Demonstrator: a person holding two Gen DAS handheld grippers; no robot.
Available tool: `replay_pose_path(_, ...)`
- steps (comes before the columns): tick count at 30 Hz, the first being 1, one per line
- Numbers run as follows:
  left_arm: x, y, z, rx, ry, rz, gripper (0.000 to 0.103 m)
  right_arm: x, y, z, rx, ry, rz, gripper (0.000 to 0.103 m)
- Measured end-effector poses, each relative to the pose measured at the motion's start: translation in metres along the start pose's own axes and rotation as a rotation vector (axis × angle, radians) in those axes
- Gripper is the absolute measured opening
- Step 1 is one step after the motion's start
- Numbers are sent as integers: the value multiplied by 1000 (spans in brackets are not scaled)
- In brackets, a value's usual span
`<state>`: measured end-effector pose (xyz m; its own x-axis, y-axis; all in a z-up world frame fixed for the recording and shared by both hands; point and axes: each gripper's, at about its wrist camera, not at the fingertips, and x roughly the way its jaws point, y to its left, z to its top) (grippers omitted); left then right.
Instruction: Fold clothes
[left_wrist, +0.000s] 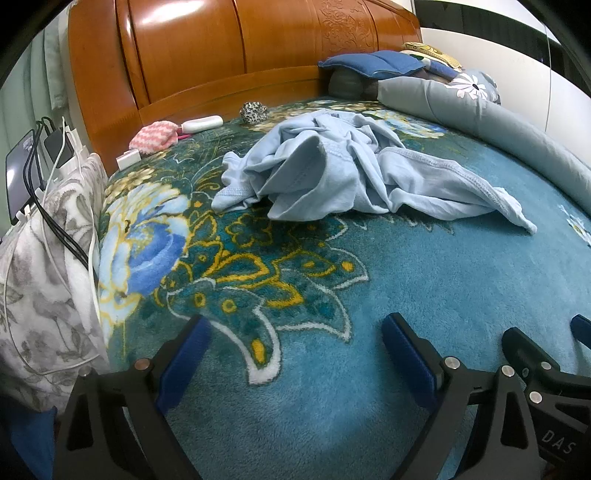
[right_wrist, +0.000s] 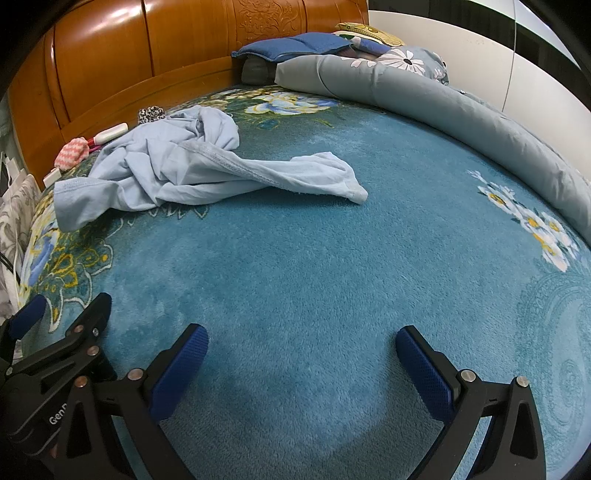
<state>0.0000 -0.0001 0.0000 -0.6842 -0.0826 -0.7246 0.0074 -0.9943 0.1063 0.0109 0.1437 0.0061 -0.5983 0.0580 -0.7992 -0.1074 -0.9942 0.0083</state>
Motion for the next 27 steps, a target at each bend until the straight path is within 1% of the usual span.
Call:
replay_pose_path(4,1,3,0,-6,-4,-4,96,-1,1,0,-2,-1,-2,103)
replay_pose_path(6,1,-1,1,17,-1,20,96,-1,2,0,-2,-1,-2,103)
replay_pose_path(8,0,1,-2,15,0,17,96,-2,3,-1,-2,0,-2,103)
replay_pose_path(17,8,9,2,0,2,1,96,-2,2,-2,2,2,0,103)
replay_pose_path(27,7,8,2,-4,7,0,96,-2,1,-2,5,5,6,103)
